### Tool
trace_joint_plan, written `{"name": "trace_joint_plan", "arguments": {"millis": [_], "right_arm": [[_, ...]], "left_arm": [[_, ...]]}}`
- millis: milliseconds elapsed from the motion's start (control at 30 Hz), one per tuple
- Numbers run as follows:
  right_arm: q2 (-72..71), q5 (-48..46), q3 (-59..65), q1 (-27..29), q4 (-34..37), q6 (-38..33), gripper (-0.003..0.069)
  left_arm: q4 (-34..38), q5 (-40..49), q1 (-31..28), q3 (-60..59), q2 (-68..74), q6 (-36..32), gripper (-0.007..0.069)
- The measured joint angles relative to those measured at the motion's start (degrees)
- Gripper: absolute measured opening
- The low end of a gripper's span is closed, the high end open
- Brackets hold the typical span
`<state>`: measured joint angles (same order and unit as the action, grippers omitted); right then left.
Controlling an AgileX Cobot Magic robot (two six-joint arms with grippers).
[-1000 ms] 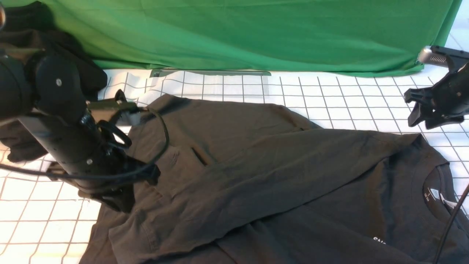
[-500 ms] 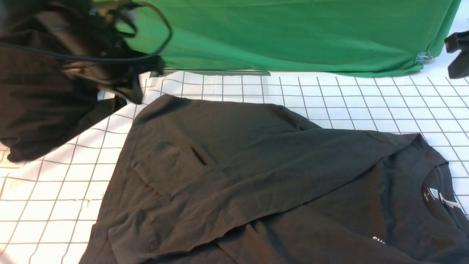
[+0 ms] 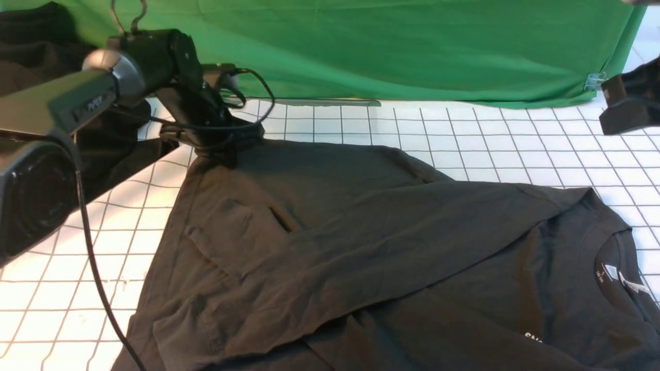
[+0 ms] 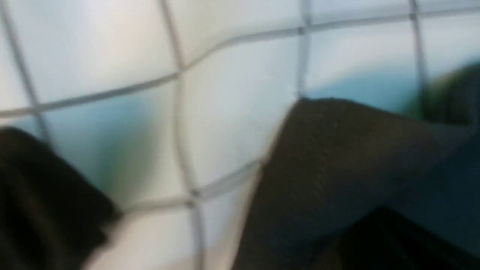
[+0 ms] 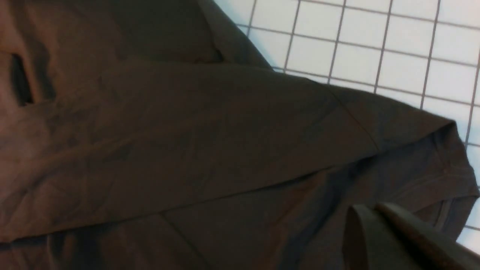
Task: Fold a long-sleeved shirt over a white checkered tablecloth.
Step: 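Grasp the near edge of the shirt at its hem and shoulder corners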
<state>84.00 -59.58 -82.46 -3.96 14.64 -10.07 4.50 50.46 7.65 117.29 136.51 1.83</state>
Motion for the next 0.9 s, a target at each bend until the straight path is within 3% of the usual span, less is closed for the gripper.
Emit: {"name": "trace_joint_plan", "arguments": {"millis": [133, 300, 500, 667, 900], "right_arm": [[-1.6, -0.2, 0.0, 0.0, -0.1, 0.0, 0.0020], [-2.3, -4.0, 0.0, 0.0, -0.1, 0.0, 0.0022], [-4.1, -9.3, 3.0, -0.9, -0.1, -3.7, 0.0029], [-9.3, -9.5, 13.9, -6.8, -0.4, -5.3, 0.0032], [-11.0, -2.5, 30.4, -25.1, -0.4, -6.8, 0.0073]], "left_arm": [[-2.6, 2.9, -1.6, 4.5, 0.3, 1.9, -0.0004], [-5.1, 14.6, -2.9, 11.0, -1.2, 1.5, -0.0004], [-0.3, 18.4, -2.5, 9.8, -11.7, -1.8, -0.0004], [1.9, 18.2, 1.2, -5.4, -31.6, -3.7, -0.0004], [-0.3, 18.6, 8.1, -45.7, -56.3, 1.6, -0.0004]]}}
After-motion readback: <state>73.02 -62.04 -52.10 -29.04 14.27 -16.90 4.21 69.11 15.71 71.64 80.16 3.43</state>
